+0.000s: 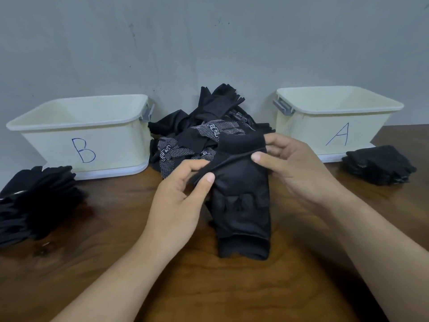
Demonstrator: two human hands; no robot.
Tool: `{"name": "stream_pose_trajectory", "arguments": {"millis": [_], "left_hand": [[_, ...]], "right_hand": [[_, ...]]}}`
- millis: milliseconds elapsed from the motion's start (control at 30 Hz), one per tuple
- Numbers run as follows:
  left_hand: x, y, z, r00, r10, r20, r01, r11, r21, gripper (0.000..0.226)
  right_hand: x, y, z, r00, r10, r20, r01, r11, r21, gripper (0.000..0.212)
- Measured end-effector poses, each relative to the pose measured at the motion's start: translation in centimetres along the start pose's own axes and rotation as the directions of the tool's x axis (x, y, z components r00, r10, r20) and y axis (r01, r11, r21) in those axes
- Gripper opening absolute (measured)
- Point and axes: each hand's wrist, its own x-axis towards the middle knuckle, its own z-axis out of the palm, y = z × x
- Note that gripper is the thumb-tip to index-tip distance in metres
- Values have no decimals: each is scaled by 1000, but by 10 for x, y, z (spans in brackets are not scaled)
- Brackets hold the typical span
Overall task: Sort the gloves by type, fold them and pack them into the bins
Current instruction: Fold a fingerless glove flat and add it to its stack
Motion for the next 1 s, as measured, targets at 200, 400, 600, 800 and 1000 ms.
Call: {"name": "stream_pose_trajectory", "arguments": {"millis": [200,400,600,800,1000], "left_hand": [[10,-22,1,998,41,-39,-36,990,135,29],[16,-25,7,986,82,-142,-56,982,179,31],[15,-36,17,990,-113,-83,117,992,48,38],[15,-41,17,995,-79,-56,83,994,69,34],[18,-43,14,994,-60,-90,66,996,63,38]], "right_hand": [[3,5,-2,988,-140,-59,133,985,-108,20],[7,5,-4,966,-208,-155,185,971,-153,14],[8,20,-8,983,-147,-111,128,979,-155,13],[8,22,-9,981,-155,-120,140,982,-123,14],[6,21,-6,979,-168,-119,155,981,-116,16]]}}
